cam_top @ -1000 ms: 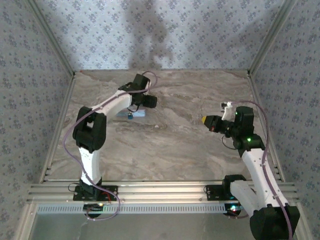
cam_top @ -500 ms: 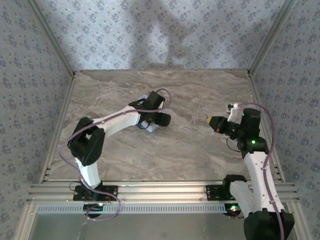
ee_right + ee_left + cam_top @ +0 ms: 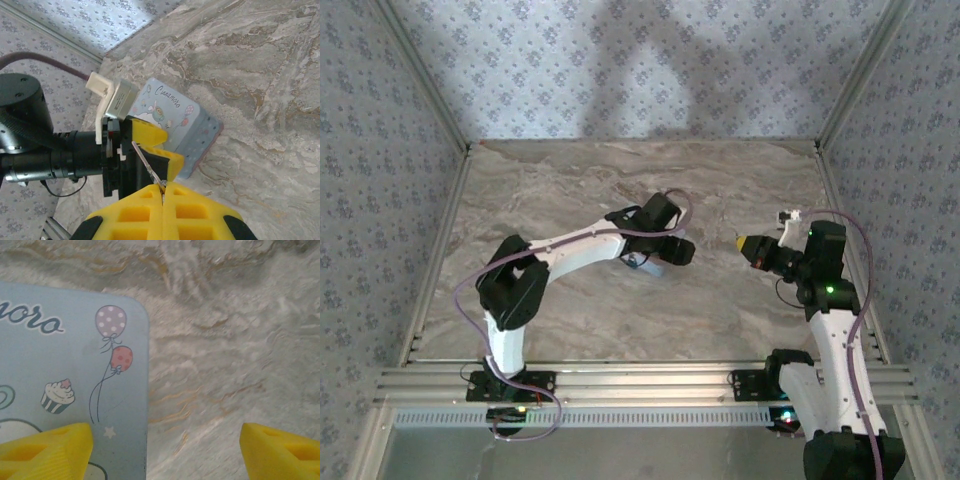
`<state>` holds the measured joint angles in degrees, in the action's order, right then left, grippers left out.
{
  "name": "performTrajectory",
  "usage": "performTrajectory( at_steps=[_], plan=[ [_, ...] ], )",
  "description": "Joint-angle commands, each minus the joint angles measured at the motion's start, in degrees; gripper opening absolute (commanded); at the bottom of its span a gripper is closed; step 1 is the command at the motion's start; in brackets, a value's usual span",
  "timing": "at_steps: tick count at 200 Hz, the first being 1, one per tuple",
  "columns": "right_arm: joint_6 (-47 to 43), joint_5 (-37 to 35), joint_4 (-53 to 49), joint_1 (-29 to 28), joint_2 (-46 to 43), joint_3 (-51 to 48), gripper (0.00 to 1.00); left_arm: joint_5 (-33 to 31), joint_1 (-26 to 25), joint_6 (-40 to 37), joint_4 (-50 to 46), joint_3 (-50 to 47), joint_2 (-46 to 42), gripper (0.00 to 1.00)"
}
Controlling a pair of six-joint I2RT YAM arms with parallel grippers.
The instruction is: Unlock a padlock with a key
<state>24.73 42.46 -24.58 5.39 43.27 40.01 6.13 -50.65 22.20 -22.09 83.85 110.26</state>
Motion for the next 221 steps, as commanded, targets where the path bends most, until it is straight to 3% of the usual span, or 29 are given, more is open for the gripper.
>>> performTrajectory(
  at_steps=[1, 36, 69, 116, 182, 221],
  plan=[
    [-0.44, 0.17, 0.03, 0.39, -0.98, 0.43, 0.02, 3.82, -0.24, 0.14, -2.20, 3.28, 4.91, 0.77],
    [-0.74, 0.38, -0.04, 0.40, -1.11, 0.09, 0.02, 3.36, -0.24, -0.46, -2.17, 3.27, 4.44, 0.77],
    [-0.16, 1.97, 2.75, 0.15, -0.77, -1.08, 0.02, 2.27, 0.32, -2.19, -1.42, 1.61, -1.44, 0.80],
    [0.34, 0.47, 7.42, -5.39, 2.20, -2.63, 0.01, 2.48, 3.75, -2.16, 0.22, -0.75, -10.98, 0.85],
    [5.53, -3.98, 23.49, -19.36, 14.49, -3.48, 0.02, 4.27, 11.97, -2.42, 13.47, -26.27, -30.53, 0.85],
    [7.29, -5.75, 31.24, -24.37, 24.07, -1.31, 0.02, 5.91, 14.79, -2.15, 23.66, -40.29, -36.17, 0.85]
  ],
)
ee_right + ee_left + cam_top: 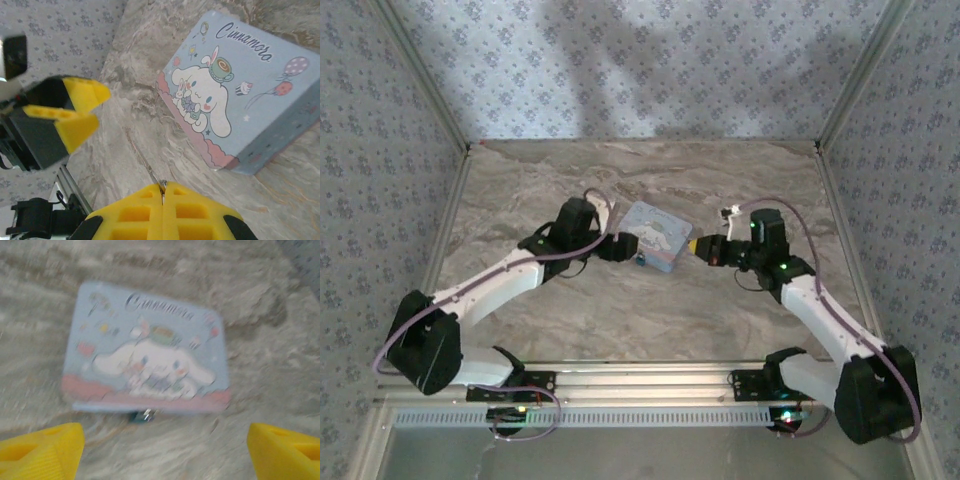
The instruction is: Unlock a padlock with a key
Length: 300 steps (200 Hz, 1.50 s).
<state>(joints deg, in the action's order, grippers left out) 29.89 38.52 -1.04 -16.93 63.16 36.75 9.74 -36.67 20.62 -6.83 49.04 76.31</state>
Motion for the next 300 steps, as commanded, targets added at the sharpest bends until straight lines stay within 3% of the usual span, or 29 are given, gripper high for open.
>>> performTrajectory(
  at_steps=[1, 62, 128, 300],
  plan=[
    [2.16, -1.84, 7.84, -2.14, 4.48, 2.02, 0.02, 2.30, 0.85, -0.58, 8.58, -5.68, -2.22, 0.85],
    [3.62, -1.17, 16.32, -4.65, 19.47, 8.19, 0.01, 8.81, 1.25, 0.37, 17.82, -9.00, 7.30, 0.80],
    [2.92, -2.22, 15.05, -5.66, 30.67, 14.96, 0.00, 12.27, 0.89, 0.86, 26.46, -6.98, 18.05, 0.69],
    [0.13, -6.26, 8.78, -6.40, 32.97, 15.21, 0.00, 12.85, -0.88, -1.24, 26.18, 0.47, 29.32, 0.52]
  ],
)
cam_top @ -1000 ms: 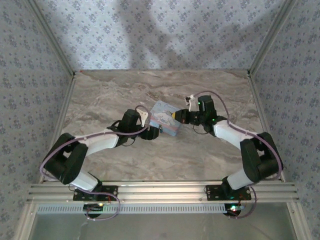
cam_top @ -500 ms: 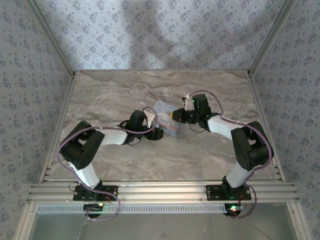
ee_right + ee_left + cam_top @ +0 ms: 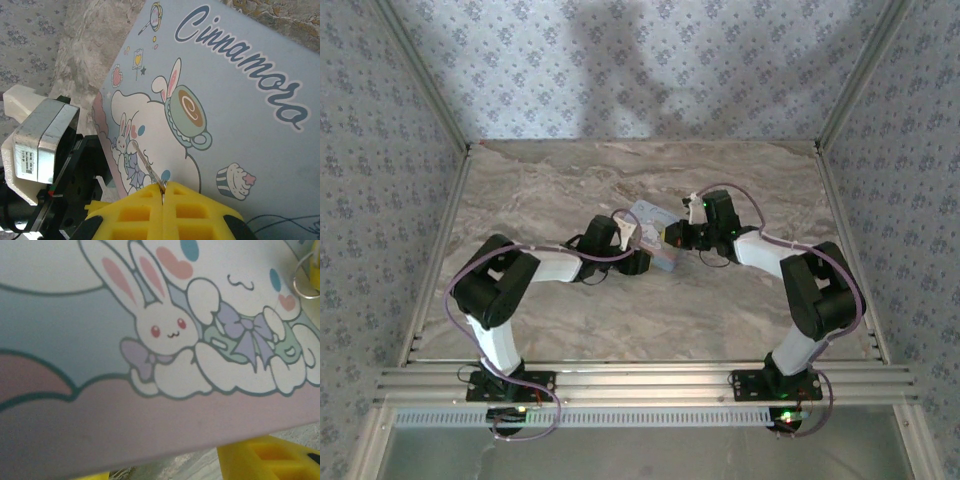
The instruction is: Unlock a padlock with a key
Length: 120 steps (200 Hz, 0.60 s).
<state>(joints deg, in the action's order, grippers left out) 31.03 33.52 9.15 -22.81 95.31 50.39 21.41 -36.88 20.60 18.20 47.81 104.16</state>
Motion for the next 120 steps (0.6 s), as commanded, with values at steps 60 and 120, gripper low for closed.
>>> performTrajectory(
  at_steps=[60, 120],
  plan=[
    [-0.55, -2.40, -1.32, -1.10, 1.16, 1.38, 0.00, -0.27, -1.28, -0.98, 1.49, 2.17, 2.69, 0.48],
    [-0.36, -3.24, -1.50, -1.41, 1.19, 1.38, 0.00, -4.27, -2.99, -1.52, 1.11, 3.08, 3.51, 0.47]
  ],
)
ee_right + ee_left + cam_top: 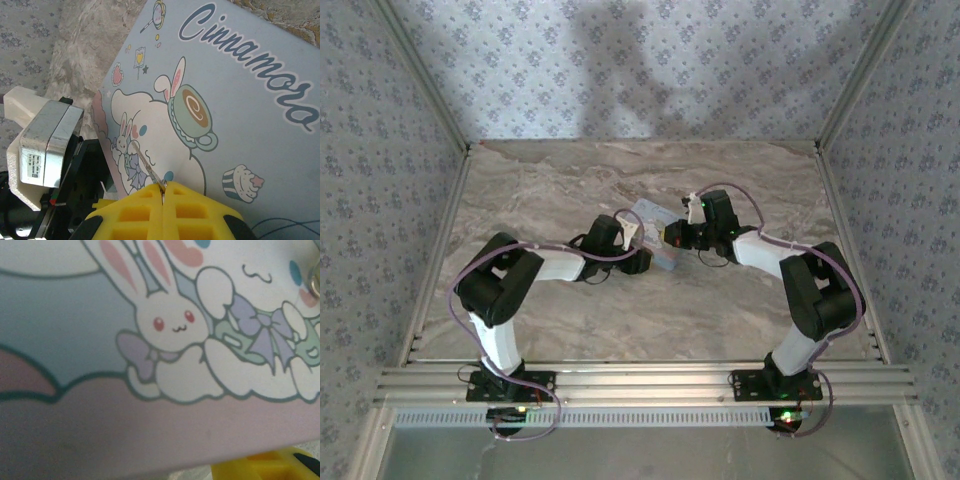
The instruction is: Unlock a padlock with a key
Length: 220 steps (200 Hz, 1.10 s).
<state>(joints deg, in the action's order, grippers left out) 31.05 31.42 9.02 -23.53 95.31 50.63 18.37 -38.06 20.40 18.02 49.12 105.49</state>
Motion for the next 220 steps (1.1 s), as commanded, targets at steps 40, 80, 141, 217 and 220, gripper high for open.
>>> performTrajectory(
  at_steps=[40, 80, 141, 217, 220],
  plan=[
    [-0.37, -1.30, -1.41, -0.77, 1.20, 1.18, 0.00, -4.25, -3.34, -2.36, 1.05, 2.33, 2.41, 0.45],
    [-0.46, -1.27, -1.63, -0.77, 1.20, 1.18, 0.00, -5.47, -3.97, -3.08, 0.66, 3.06, 3.29, 0.42],
    [-0.46, -1.27, -1.49, -0.90, 1.12, 1.14, 0.00, -5.89, -4.30, -3.83, -0.27, 4.14, 3.93, 0.35],
    [-1.21, -2.08, 1.35, -0.90, -4.68, -0.27, 0.00, -5.88, -4.87, -3.45, -1.59, 3.84, 1.47, 0.25],
    [-1.43, -2.27, 1.43, -0.86, -5.27, -0.51, 0.00, -5.69, -4.85, -3.30, -1.75, 3.79, 1.16, 0.25]
  ],
)
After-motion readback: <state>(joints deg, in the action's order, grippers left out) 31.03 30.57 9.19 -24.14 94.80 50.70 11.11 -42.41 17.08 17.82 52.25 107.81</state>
